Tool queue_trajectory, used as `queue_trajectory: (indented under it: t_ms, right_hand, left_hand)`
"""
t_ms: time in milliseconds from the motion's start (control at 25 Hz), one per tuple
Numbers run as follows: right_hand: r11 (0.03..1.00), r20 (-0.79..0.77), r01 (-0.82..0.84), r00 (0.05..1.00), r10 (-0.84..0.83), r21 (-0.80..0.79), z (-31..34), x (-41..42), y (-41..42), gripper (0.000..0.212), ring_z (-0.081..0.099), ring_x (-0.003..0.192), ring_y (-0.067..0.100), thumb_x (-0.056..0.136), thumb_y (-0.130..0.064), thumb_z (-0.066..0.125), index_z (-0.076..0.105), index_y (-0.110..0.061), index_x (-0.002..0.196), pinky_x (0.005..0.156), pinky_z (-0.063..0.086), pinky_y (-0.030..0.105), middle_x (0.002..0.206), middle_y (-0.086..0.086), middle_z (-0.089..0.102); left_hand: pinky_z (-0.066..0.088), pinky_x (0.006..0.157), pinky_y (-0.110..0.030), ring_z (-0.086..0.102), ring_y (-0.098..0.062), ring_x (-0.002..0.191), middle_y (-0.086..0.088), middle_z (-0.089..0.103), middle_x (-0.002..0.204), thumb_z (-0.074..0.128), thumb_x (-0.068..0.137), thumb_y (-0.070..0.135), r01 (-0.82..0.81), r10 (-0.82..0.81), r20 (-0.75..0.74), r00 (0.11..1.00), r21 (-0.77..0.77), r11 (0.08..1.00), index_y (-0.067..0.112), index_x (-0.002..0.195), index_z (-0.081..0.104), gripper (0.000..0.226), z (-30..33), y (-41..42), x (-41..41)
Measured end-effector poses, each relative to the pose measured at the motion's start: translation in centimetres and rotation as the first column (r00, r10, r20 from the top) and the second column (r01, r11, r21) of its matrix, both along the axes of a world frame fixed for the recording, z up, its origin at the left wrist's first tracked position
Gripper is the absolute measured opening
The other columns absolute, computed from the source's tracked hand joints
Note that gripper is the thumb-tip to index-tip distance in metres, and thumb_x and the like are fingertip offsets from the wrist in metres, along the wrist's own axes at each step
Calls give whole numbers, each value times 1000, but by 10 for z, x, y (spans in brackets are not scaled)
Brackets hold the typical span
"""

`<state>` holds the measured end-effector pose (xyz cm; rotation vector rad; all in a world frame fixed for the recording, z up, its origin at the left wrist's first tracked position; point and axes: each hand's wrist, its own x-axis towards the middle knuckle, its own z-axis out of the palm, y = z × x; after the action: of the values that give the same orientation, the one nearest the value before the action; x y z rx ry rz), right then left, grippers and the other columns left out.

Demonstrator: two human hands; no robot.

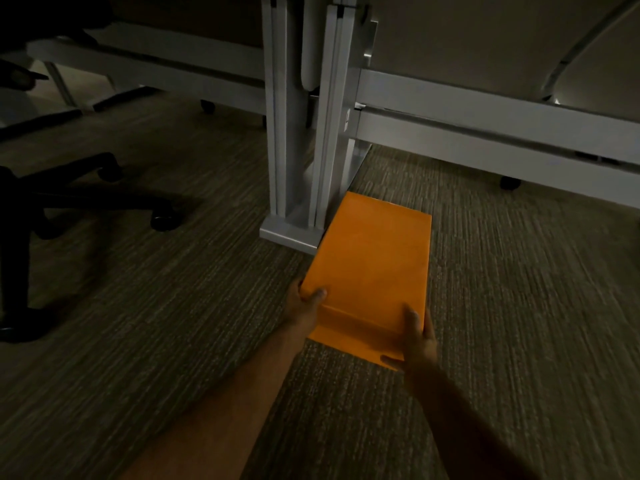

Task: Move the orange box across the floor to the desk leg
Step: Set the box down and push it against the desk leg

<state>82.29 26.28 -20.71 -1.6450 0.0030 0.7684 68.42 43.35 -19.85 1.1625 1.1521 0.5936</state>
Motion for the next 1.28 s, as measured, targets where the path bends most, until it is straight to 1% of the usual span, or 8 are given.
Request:
queue_trajectory:
  t_ms: [160, 360, 720, 920, 1000, 1120, 1200, 1280]
  right_hand:
    - [1000, 0, -9, 1000, 9, -3, 2, 1, 6, 64, 55, 110, 38, 92, -65, 55, 30, -54, 150, 58, 62, 55, 152, 9, 44]
    - [999, 1, -29, 1000, 29, -24, 4, 1, 19, 64, 54, 115, 39, 92, -64, 55, 29, -53, 150, 61, 62, 58, 153, 8, 43]
    - [990, 40, -115, 992, 118, -81, 3, 12, 47, 61, 50, 128, 48, 93, -67, 51, 24, -60, 147, 46, 59, 48, 159, 7, 36]
    - [972, 106, -172, 976, 190, -163, 2, 24, 50, 68, 55, 112, 43, 89, -73, 49, 19, -56, 148, 46, 58, 52, 155, 9, 39]
    - [937, 184, -193, 950, 253, -292, 8, 24, 51, 71, 59, 110, 43, 92, -73, 43, 17, -45, 152, 61, 60, 60, 149, 15, 45]
    - [838, 443, -166, 787, 430, -520, 8, 22, 51, 77, 42, 139, 43, 96, -73, 27, 9, -33, 160, 102, 46, 65, 165, 14, 25]
    - [799, 580, -191, 595, 556, -569, 5, 18, 50, 74, 21, 152, 36, 95, -73, 17, 2, -41, 160, 110, 38, 64, 172, -3, -2]
    - [748, 592, -250, 480, 648, -615, -3, 24, 51, 79, 20, 153, 36, 89, -78, 16, 1, -45, 159, 108, 40, 62, 170, -12, -11]
  left_hand:
    - [41, 84, -35, 53, -20, 104, -10, 56, 137, 69, 92, 29, 26, -24, -27, 999, 62, 998, 19, 148, 40, 64, -4, 4, -3]
    - [40, 86, -34, 54, -22, 108, -11, 56, 138, 69, 92, 31, 18, -13, -41, 999, 100, 995, 18, 146, 42, 63, -8, 16, -3]
    - [38, 80, -29, 54, -19, 102, -11, 57, 136, 68, 93, 33, 98, -88, -80, 993, 132, 986, 15, 144, 44, 59, -3, 55, 3]
    - [40, 65, -25, 54, -15, 90, -8, 58, 130, 67, 94, 32, 119, -109, -77, 991, 132, 984, 16, 143, 44, 56, -1, 58, 6]
    - [47, 70, -29, 58, -18, 90, -9, 58, 132, 68, 93, 29, 179, -171, -96, 981, 84, 980, 15, 141, 45, 55, 5, 68, 4]
    - [43, 96, -41, 53, -33, 123, -16, 48, 146, 70, 92, 29, 268, -245, -250, 937, 63, 961, 11, 149, 36, 68, 13, 79, 5]
    - [36, 104, -42, 43, -34, 134, -15, 38, 154, 65, 94, 33, 300, -242, -348, 906, 123, 946, 13, 155, 25, 76, 11, 75, 9]
    - [33, 111, -46, 38, -34, 138, -14, 34, 157, 60, 96, 38, 324, -245, -381, 892, 160, 932, 16, 156, 21, 75, 2, 72, 11]
